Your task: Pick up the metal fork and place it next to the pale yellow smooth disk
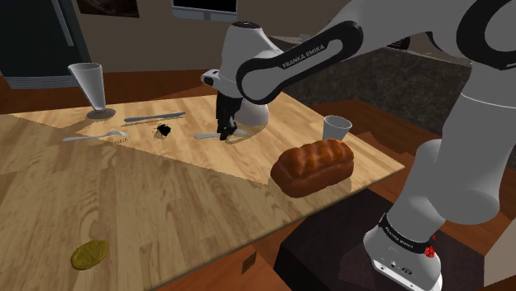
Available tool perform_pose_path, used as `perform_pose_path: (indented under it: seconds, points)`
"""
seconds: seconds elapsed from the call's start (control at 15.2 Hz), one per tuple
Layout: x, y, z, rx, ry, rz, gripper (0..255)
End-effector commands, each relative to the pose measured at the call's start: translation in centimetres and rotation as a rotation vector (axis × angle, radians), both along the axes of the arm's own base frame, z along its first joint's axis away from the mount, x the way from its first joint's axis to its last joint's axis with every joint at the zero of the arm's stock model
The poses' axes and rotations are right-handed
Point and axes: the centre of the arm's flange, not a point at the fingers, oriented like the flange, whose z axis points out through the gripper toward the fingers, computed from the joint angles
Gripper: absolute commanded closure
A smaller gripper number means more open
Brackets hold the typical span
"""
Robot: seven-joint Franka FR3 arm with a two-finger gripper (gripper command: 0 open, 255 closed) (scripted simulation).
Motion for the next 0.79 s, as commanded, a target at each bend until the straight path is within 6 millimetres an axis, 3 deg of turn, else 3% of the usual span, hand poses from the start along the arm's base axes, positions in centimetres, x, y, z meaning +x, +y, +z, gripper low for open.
perform_pose_path:
  seconds: [0.0,0.73]
  points:
    - [-1.2,2.4,-0.1,0.0,0.0,-0.002,255]
    - [-8.4,15.1,0.1,0.0,0.0,-0.002,255]
